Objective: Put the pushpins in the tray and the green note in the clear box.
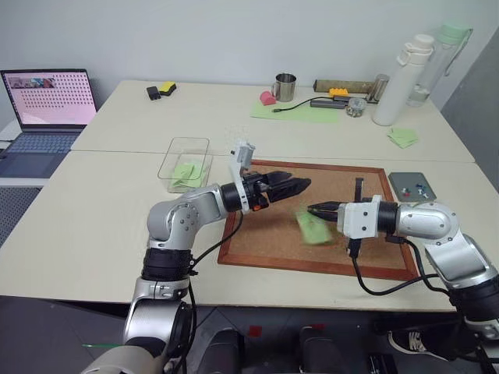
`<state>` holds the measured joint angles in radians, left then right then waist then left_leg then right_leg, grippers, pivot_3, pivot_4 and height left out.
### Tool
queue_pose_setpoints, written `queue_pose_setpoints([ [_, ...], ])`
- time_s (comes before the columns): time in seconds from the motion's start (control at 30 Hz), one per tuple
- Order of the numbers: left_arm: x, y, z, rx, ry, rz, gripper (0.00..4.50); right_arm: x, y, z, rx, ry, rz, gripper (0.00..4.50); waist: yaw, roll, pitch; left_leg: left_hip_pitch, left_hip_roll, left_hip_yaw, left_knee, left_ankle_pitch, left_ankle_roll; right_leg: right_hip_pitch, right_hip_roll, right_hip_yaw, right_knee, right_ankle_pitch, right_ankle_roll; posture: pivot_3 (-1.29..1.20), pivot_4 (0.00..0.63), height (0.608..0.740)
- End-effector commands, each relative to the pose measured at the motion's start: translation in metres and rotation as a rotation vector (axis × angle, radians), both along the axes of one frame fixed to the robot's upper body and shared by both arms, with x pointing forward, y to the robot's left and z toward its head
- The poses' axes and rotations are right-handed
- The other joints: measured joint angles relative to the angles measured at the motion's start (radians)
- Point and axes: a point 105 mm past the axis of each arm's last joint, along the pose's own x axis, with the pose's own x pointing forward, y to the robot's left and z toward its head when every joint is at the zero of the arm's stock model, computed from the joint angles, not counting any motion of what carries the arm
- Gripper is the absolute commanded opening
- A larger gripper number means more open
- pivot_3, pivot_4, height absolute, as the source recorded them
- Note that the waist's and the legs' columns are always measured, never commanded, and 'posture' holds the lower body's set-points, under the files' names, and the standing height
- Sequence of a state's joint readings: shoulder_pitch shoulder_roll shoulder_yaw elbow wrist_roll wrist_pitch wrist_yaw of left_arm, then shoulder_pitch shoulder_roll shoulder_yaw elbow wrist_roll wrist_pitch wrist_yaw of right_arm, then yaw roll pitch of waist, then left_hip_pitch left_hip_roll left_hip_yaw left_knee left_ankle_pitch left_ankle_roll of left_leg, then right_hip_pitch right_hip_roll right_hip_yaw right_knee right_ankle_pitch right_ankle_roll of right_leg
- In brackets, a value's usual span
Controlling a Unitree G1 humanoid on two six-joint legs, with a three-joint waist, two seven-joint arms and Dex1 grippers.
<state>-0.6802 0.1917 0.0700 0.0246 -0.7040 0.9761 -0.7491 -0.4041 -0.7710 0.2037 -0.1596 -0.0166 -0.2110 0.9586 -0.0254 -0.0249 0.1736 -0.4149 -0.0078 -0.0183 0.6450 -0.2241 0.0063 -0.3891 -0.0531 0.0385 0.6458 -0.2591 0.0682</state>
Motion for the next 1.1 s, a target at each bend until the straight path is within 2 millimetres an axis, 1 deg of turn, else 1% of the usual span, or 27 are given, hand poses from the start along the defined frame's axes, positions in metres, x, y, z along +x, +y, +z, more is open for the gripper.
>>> queue_pose_setpoints([
  [0.03,0.004,0.003,0.011,-0.024,-0.029,0.027,4.47,0.002,0.002,0.019,0.093,-0.022,-0.008,0.0,0.0,0.0,0.0,0.0,0.0,0.0,0.0,0.0,0.0,0.0,0.0,0.0,0.0,0.0,0.0,0.0,0.15,0.74],
  [0.13,0.003,0.011,0.011,-0.033,-0.028,0.037,4.47,0.01,-0.001,0.033,0.189,-0.03,-0.071,0.0,0.0,0.0,0.0,0.0,0.0,0.0,0.0,0.0,0.0,0.0,0.0,0.0,0.0,0.0,0.0,0.0,0.15,0.74],
  [0.23,0.001,0.02,0.009,-0.021,-0.037,0.04,4.47,0.011,-0.003,0.043,0.222,-0.053,-0.094,0.0,0.0,0.0,0.0,0.0,0.0,-0.001,0.0,0.0,-0.001,0.0,0.0,0.0,0.001,0.0,0.0,0.0,0.15,0.74],
  [0.43,-0.019,0.023,0.006,0.036,-0.092,-0.092,4.47,0.007,-0.003,0.058,0.252,-0.076,-0.1,0.0,0.002,0.0,0.0,0.0,0.0,-0.001,0.0,0.0,-0.001,0.0,0.0,-0.001,0.001,0.0,0.0,0.0,0.15,0.74],
  [0.53,-0.023,0.02,0.004,0.068,-0.124,-0.14,4.47,0.006,-0.001,0.065,0.26,-0.085,-0.097,0.0,0.002,0.0,0.0,0.0,0.0,-0.001,0.0,0.0,-0.001,0.0,-0.001,0.0,0.0,0.0,0.0,0.0,0.15,0.74],
  [0.67,-0.031,0.011,-0.002,0.103,-0.155,-0.2,4.47,0.003,0.003,0.073,0.275,-0.094,-0.087,0.0,0.003,0.0,0.0,0.0,0.0,-0.001,0.0,0.0,-0.001,0.0,-0.001,0.0,0.0,0.0,-0.001,0.0,0.15,0.74],
  [0.77,-0.024,0.006,-0.008,0.139,-0.185,-0.17,4.47,0.001,0.008,0.079,0.288,-0.101,-0.072,0.0,0.004,0.0,0.0,0.0,0.0,-0.001,0.0,0.0,-0.001,0.0,-0.001,0.0,0.0,0.0,-0.001,0.0,0.15,0.74],
  [0.87,-0.02,0.001,-0.012,0.147,-0.197,-0.168,4.47,-0.003,0.014,0.084,0.304,-0.104,-0.055,0.0,0.004,0.0,0.0,0.0,0.0,-0.001,0.0,0.0,-0.001,0.0,-0.001,0.0,0.0,0.0,-0.001,0.0,0.15,0.74],
  [1.1,-0.016,-0.011,-0.006,0.119,-0.22,-0.17,4.47,-0.012,0.027,0.085,0.335,-0.083,-0.03,0.0,0.006,0.0,0.0,-0.001,0.0,-0.001,0.0,0.0,-0.001,0.0,-0.001,-0.001,0.0,0.0,-0.001,0.0,0.15,0.74],
])
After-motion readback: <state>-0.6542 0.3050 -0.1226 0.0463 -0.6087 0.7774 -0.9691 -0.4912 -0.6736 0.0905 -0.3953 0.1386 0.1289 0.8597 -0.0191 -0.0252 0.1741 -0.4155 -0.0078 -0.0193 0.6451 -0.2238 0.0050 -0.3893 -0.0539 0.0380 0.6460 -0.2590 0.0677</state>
